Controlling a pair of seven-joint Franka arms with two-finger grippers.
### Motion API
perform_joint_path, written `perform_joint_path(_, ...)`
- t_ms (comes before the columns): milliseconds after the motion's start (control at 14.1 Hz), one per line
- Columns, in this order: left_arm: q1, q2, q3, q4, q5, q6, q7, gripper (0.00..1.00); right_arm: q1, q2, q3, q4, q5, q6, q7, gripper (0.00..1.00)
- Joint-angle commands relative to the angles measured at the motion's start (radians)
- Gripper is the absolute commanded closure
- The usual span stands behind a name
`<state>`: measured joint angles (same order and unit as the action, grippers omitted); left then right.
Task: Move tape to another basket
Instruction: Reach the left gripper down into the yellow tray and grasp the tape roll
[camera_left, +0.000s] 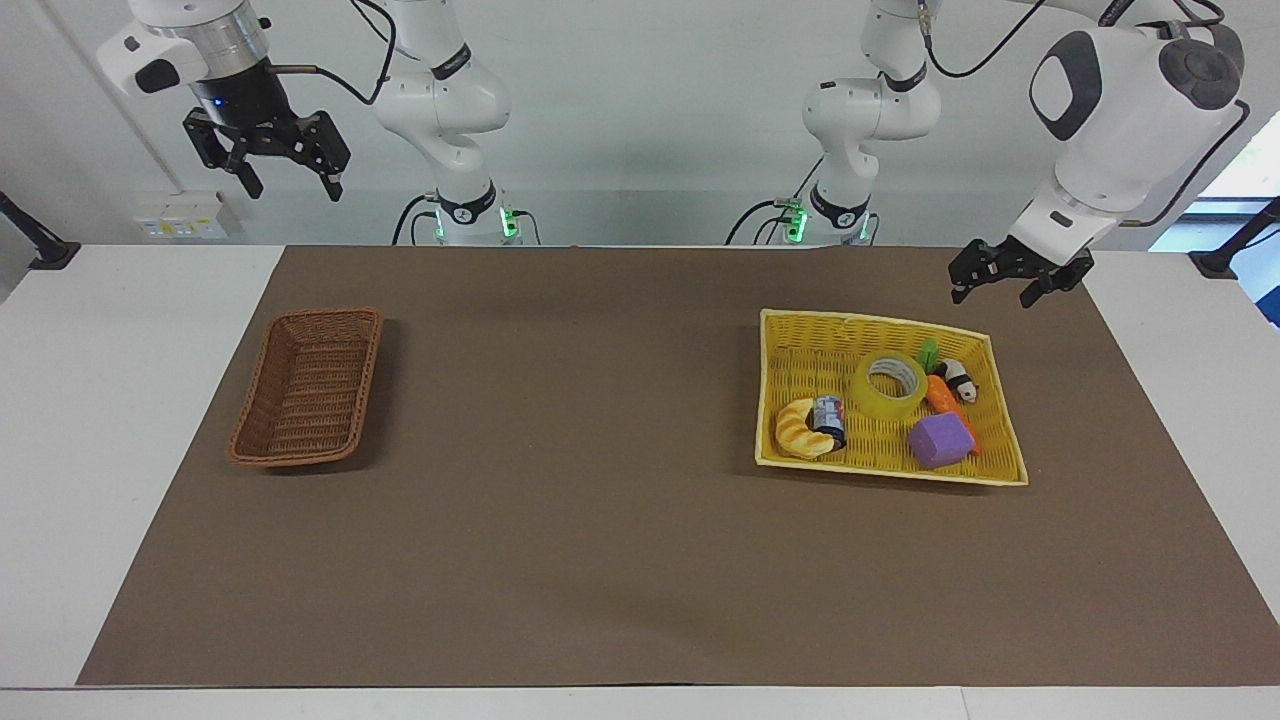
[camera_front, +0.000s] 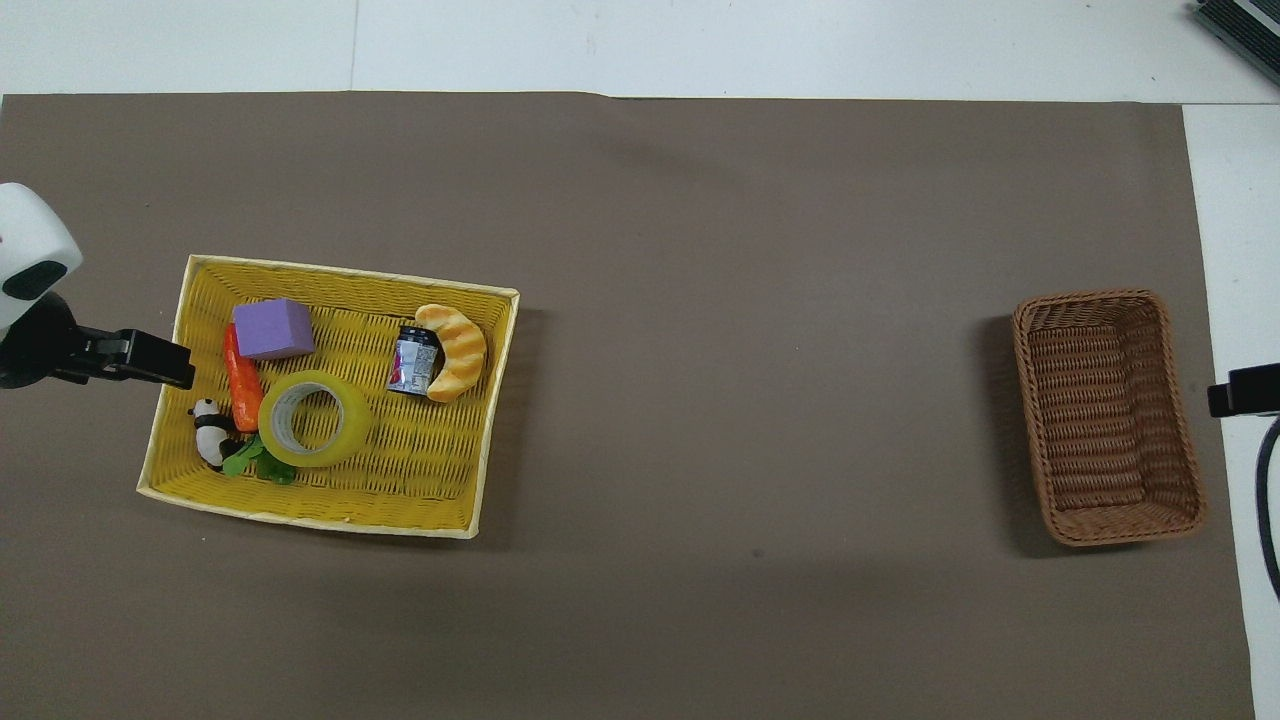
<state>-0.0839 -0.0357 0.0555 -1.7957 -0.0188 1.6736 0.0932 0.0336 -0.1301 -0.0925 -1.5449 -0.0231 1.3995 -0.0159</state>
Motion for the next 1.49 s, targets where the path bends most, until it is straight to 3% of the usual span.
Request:
perform_joint_path(0, 0.015, -0.041, -0.008, -0.074, -0.012, 0.06, -0.016, 0.0, -0.006, -0.028, 0.005, -0.031, -0.003, -0.001, 0.01, 0.0)
perform_joint_path(567, 0.009, -0.018, -0.008, -0.212, -0.012, 0.222, -0.029, 0.0, -0.008, -0.028, 0.005, -0.031, -0.003, -0.001, 0.01, 0.0)
perform_joint_path(1133, -0.019, 0.118, -0.009, -0.304, -0.012, 0.411, -0.032, 0.0, -0.008, -0.029, 0.005, -0.031, -0.003, -0.002, 0.01, 0.0)
perform_joint_path(1417, -0.03, 0.146, -0.009, -0.349, -0.012, 0.491, -0.032, 0.27, -0.008, -0.029, 0.005, -0.031, -0.003, -0.002, 0.01, 0.0)
